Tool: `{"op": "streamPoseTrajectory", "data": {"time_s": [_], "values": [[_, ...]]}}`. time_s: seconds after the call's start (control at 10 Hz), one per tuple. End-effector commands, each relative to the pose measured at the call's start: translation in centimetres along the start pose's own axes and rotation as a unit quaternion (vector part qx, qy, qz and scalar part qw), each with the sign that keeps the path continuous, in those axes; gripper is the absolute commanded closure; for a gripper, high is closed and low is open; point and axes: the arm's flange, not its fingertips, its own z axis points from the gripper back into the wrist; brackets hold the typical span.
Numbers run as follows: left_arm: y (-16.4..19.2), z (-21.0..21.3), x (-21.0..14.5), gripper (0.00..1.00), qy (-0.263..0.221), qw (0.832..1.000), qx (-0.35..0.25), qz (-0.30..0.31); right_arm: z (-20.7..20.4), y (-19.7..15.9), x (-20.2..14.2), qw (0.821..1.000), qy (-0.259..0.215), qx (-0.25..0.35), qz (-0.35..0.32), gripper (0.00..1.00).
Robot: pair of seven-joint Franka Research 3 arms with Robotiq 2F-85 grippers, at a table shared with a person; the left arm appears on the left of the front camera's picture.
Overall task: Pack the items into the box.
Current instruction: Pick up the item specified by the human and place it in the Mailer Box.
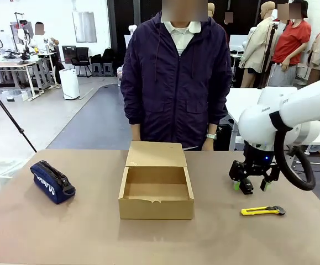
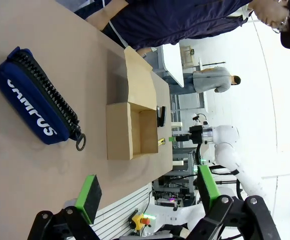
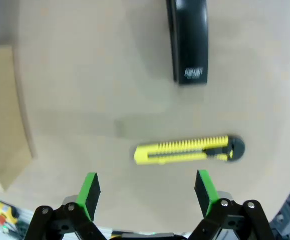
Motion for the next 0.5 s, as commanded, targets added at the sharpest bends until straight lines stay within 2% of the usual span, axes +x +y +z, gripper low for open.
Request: {"op": "streamPoseTrajectory", "data": {"time_s": [0.0,0.2,0.4], "values": [[0.0,0.3,0.0,0.0,0.006,1.0,-0.001,-0.007,-1.6,-0.1,0.9,0.997,-0.062,-0.014,-0.033,0.0],[0.0,0.3,0.0,0.0,0.006,1.0,-0.001,-0.007,-3.0,-0.9,1.8,0.991,-0.111,-0.037,-0.066,0.0],[0.0,0.3,0.0,0.0,0.006,1.0,-0.001,-0.007,-3.9,-1.3,3.0,0.986,-0.138,-0.059,-0.079,0.0]]}}
